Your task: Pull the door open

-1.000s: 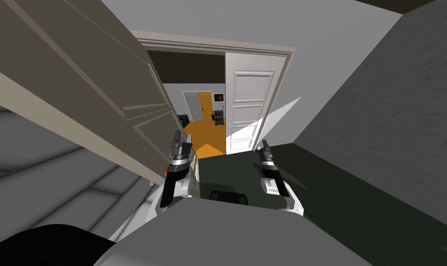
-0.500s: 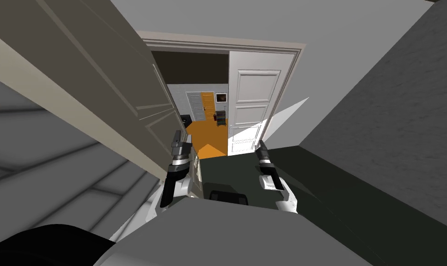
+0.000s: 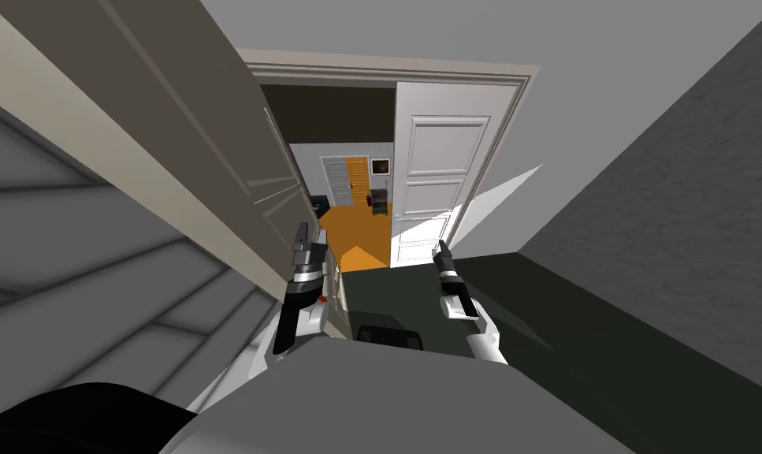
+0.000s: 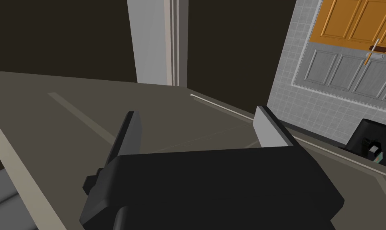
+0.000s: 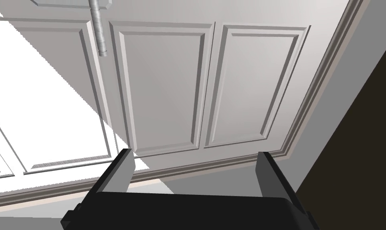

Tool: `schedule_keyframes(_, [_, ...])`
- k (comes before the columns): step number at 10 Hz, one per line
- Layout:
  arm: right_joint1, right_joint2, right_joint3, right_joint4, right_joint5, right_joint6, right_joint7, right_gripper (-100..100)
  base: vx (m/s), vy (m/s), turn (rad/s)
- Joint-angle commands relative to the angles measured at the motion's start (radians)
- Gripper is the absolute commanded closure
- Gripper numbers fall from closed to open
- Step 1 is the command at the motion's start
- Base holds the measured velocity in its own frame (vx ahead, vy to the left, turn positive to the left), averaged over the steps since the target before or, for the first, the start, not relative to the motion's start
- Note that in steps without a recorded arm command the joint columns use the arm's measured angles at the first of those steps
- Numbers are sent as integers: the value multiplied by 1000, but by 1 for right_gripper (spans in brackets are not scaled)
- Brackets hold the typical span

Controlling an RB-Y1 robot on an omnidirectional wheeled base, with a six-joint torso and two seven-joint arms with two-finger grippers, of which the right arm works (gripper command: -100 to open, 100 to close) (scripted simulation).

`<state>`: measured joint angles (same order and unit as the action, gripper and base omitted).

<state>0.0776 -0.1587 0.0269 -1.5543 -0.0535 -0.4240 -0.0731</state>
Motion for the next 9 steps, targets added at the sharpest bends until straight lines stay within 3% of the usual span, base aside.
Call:
schedule_keyframes(1, [-30,-10,1,50,-4,-6,-10,-100,80,6,112])
schedule_keyframes(4, [-53,-16,2,100,-7,-9,-16,-100,61,8,36])
schedule_keyframes(6, [-98,-30,2,173,-12,-15,-29,-100,61,1,80])
schedule_keyframes(7, [-98,-30,2,181,-12,-15,-29,-100,63,1,36])
schedule_keyframes(9, [-142,-42,3,254,-18,-21,-42,-100,68,1,70])
